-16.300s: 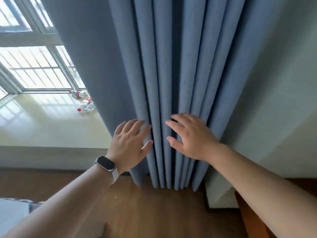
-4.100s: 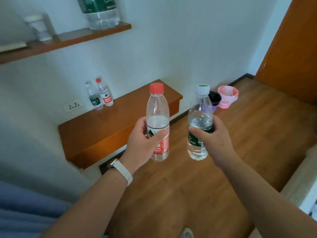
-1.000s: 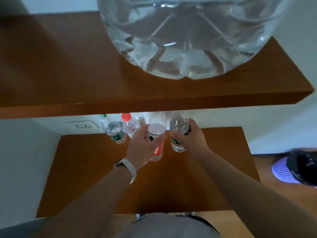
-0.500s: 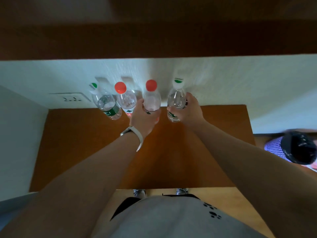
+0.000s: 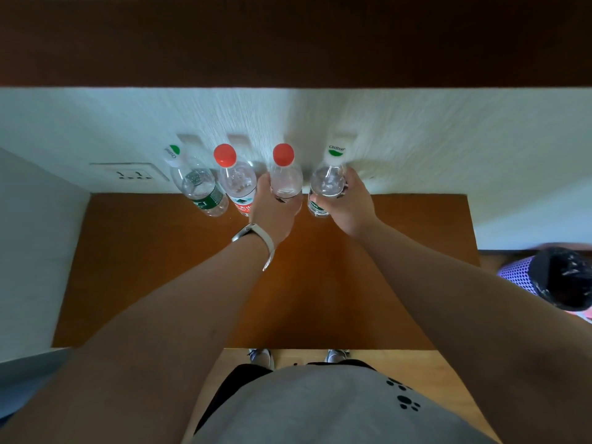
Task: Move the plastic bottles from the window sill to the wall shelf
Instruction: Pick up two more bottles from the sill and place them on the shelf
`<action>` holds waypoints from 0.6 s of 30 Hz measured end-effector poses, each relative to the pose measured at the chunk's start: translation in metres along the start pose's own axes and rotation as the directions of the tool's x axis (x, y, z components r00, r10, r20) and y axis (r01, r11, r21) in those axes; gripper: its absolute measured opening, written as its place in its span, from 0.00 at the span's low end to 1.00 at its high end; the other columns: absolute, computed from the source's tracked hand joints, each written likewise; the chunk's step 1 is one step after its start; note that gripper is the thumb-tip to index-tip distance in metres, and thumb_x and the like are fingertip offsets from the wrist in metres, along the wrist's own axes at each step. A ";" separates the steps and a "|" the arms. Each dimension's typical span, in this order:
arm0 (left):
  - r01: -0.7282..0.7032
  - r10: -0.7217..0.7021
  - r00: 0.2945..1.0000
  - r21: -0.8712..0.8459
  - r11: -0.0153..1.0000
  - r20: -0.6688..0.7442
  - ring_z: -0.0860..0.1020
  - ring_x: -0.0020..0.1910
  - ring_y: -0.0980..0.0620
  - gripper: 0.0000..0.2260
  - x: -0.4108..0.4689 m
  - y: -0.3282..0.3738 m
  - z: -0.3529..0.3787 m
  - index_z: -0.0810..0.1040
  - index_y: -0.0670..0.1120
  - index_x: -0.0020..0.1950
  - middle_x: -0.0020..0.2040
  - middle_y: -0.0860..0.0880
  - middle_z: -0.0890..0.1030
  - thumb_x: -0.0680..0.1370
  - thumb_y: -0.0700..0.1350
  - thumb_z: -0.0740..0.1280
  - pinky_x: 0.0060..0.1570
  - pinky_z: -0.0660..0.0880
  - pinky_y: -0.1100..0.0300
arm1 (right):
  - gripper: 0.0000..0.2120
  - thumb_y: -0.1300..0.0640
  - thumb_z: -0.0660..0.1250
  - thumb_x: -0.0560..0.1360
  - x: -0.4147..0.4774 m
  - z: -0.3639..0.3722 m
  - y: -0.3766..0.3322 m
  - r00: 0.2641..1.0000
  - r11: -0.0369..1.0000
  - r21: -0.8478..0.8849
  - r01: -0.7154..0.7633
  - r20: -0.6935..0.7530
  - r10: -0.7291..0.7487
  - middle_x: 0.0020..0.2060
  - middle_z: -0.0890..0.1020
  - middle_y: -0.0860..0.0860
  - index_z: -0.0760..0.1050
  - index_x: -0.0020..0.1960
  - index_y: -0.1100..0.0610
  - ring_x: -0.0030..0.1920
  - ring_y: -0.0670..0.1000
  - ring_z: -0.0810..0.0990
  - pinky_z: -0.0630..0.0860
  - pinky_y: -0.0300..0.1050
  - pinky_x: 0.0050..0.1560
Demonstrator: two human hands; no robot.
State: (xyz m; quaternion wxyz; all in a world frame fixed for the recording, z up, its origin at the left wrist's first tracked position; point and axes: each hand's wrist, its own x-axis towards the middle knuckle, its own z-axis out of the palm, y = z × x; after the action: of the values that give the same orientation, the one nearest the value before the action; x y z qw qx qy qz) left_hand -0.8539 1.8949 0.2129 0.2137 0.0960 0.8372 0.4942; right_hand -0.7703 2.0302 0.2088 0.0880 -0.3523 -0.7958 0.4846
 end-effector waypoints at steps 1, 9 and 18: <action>-0.001 0.001 1.000 -0.006 1.000 0.004 0.81 0.41 0.53 0.16 0.000 0.000 0.000 0.71 0.51 0.58 0.46 0.51 0.80 0.74 0.48 0.74 0.32 0.77 0.66 | 0.24 0.47 0.77 0.66 0.000 0.000 0.000 1.000 1.000 0.001 0.001 0.005 -0.001 0.52 0.79 0.42 0.69 0.57 0.45 0.51 0.43 0.78 0.78 0.42 0.50; 0.033 -0.033 0.999 -0.017 0.999 0.043 0.78 0.52 0.59 0.26 -0.011 -0.004 -0.007 0.67 0.54 0.66 0.53 0.59 0.77 0.73 0.52 0.74 0.53 0.77 0.59 | 0.31 0.47 0.76 0.70 -0.008 -0.013 -0.005 0.996 1.000 0.004 -0.009 0.086 0.008 0.53 0.77 0.41 0.65 0.66 0.50 0.50 0.38 0.79 0.75 0.34 0.49; -0.244 0.246 0.969 0.221 0.944 0.021 0.72 0.65 0.61 0.26 -0.045 0.005 -0.024 0.65 0.52 0.73 0.68 0.55 0.74 0.77 0.53 0.69 0.63 0.73 0.58 | 0.33 0.44 0.67 0.77 -0.034 -0.047 -0.026 0.995 0.975 -0.200 0.097 0.034 -0.092 0.73 0.67 0.51 0.59 0.77 0.53 0.71 0.50 0.68 0.67 0.45 0.67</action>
State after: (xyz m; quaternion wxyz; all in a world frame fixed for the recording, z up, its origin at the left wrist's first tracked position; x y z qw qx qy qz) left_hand -0.8245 1.8615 0.2388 0.1358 0.2209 0.8695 0.4204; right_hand -0.7348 2.0347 0.2613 0.0650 -0.3152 -0.8577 0.4010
